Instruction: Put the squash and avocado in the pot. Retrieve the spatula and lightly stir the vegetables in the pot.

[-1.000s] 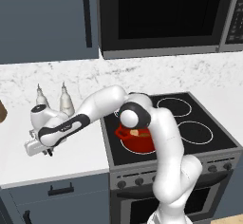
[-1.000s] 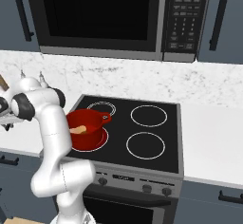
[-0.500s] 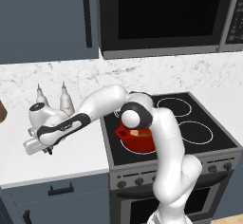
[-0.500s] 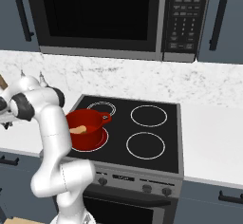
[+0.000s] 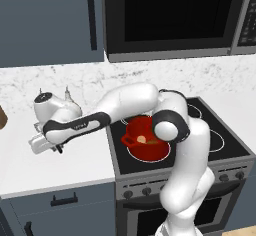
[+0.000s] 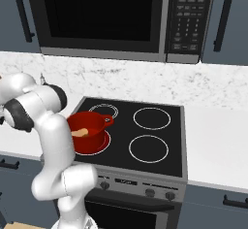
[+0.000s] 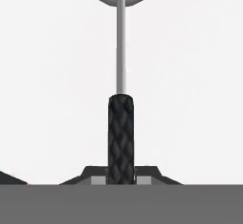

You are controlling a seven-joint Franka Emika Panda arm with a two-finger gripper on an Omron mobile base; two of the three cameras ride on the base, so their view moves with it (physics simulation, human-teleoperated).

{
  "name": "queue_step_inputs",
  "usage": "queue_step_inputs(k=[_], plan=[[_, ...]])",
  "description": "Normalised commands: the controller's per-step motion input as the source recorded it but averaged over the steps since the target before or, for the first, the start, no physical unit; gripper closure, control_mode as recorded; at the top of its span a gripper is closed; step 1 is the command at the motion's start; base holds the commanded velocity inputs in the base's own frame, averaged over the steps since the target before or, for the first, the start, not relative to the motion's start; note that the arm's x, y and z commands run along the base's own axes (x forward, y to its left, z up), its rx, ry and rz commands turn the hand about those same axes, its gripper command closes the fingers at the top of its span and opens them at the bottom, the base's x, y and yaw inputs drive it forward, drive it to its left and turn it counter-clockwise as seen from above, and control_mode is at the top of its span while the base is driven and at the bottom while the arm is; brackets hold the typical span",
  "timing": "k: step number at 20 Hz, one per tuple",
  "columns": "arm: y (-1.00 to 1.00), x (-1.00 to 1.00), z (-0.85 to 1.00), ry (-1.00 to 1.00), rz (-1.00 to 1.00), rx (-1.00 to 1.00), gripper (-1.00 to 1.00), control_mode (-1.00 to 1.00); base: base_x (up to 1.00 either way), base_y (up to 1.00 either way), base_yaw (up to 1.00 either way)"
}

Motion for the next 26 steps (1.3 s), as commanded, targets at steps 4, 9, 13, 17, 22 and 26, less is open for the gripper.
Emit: queue_step_inputs(k=[4,9,13,17,22,26], plan=[[-0.42,0.00,0.00,0.00,0.00,0.00,1.00,-1.00,0.00,0.00,0.00],[-0.50,-0.08,0.20,0.00,0.00,0.00,1.00,-1.00,0.00,0.00,0.00],[-0.60,-0.10,0.71,0.07,0.00,0.00,1.00,-1.00,0.00,0.00,0.00],[-0.57,0.00,0.53,0.18,0.00,0.00,1.00,-1.00,0.00,0.00,0.00],[-0.63,0.00,0.10,0.09,0.00,0.00,1.00,-1.00,0.00,0.00,0.00],[-0.58,0.00,0.00,0.02,-0.01,0.00,1.00,-1.00,0.00,0.00,0.00]])
